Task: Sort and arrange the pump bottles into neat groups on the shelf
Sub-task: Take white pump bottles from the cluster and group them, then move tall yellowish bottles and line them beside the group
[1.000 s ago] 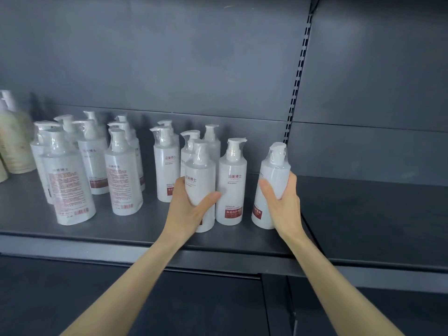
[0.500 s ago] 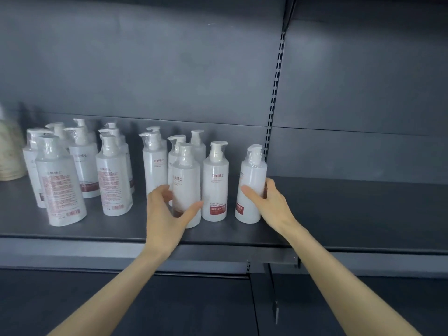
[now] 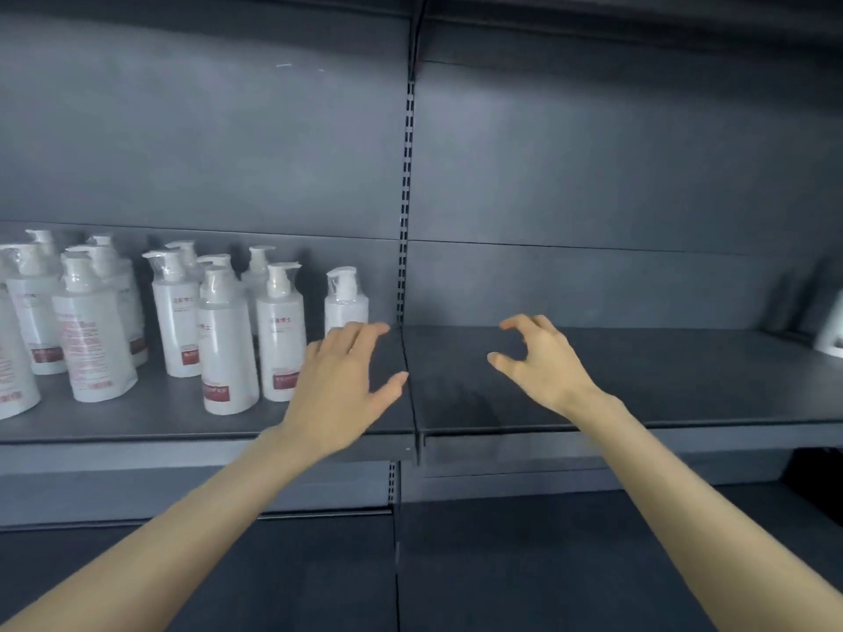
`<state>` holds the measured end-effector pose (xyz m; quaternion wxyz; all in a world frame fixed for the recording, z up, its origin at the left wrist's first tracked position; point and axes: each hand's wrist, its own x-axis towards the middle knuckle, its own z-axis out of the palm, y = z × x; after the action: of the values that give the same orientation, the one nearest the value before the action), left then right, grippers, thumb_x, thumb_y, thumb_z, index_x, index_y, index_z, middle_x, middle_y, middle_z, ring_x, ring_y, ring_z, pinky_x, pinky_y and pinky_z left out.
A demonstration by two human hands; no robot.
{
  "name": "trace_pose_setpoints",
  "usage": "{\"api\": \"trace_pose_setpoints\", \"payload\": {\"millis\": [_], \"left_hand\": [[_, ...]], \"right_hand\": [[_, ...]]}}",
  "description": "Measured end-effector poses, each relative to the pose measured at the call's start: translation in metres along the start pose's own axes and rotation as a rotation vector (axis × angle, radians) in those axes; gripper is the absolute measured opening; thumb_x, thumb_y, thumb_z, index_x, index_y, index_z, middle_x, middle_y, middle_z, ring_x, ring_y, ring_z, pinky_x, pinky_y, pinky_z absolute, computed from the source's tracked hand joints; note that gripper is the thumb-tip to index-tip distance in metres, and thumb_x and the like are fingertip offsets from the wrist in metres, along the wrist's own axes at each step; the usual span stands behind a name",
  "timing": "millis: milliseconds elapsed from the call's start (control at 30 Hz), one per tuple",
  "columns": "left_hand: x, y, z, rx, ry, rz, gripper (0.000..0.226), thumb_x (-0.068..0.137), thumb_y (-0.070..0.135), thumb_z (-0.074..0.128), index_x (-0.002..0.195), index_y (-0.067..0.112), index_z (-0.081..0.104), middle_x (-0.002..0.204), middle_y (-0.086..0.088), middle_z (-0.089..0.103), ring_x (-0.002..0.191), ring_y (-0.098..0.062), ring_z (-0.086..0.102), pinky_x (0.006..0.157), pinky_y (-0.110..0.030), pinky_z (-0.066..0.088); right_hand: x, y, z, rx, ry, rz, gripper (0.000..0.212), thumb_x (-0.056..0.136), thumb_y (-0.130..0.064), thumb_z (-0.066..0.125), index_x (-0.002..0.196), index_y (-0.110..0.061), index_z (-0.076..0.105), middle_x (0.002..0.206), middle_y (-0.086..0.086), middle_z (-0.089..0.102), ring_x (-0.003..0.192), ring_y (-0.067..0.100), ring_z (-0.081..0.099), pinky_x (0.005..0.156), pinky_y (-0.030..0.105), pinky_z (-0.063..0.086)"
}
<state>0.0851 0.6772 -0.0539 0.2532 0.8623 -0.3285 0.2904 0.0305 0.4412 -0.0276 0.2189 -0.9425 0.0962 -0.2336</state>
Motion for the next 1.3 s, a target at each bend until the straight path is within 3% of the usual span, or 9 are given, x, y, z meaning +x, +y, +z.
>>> {"api": "trace_pose_setpoints", "payload": {"millis": [133,333,500,933,1300], "left_hand": [[0.034,0.079,0.020,0.056,-0.039,0.099,0.059,0.087,0.046,0.056,0.137,0.018,0.041,0.131,-0.002,0.050,0.121,-0.024,0.043,0.102,-0.036,0.027],[0.062,0.192,0.062,0.051,-0.035,0.254,0.062,0.090,0.049,0.048,0.143,0.023,0.030,0.137,0.003,0.043,0.126,-0.019,0.038,0.107,-0.033,0.021],[0.086,0.263,0.104,0.059,-0.117,0.364,0.064,0.091,0.050,0.045,0.145,0.022,0.025,0.140,0.003,0.040,0.132,-0.018,0.033,0.110,-0.033,0.016],[0.189,0.365,0.240,-0.013,-0.198,0.469,0.068,0.091,0.052,0.045,0.147,0.022,0.022,0.142,0.002,0.038,0.133,-0.019,0.032,0.115,-0.036,0.016],[0.294,0.480,0.361,-0.221,-0.235,0.510,0.063,0.090,0.050,0.049,0.143,0.023,0.029,0.137,0.004,0.044,0.123,-0.018,0.041,0.105,-0.032,0.025]], "right_hand": [[-0.021,0.051,-0.069,-0.123,0.058,0.000,0.048,0.091,-0.033,0.058,0.133,-0.016,0.044,0.136,0.003,0.041,0.120,0.026,0.044,0.097,0.043,0.043],[-0.056,0.139,-0.156,-0.295,0.133,0.054,0.047,0.092,-0.033,0.055,0.133,-0.016,0.042,0.139,0.003,0.038,0.121,0.026,0.042,0.091,0.041,0.044],[-0.077,0.208,-0.208,-0.333,0.153,0.146,0.048,0.092,-0.032,0.056,0.134,-0.014,0.041,0.139,0.004,0.038,0.125,0.027,0.040,0.096,0.044,0.043],[-0.020,0.367,-0.267,-0.413,0.173,0.269,0.050,0.090,-0.033,0.057,0.135,-0.018,0.041,0.139,0.000,0.041,0.124,0.024,0.043,0.089,0.038,0.042],[0.036,0.511,-0.338,-0.446,0.283,0.371,0.050,0.090,-0.035,0.056,0.134,-0.017,0.042,0.131,0.005,0.048,0.120,0.024,0.045,0.091,0.041,0.046]]}}
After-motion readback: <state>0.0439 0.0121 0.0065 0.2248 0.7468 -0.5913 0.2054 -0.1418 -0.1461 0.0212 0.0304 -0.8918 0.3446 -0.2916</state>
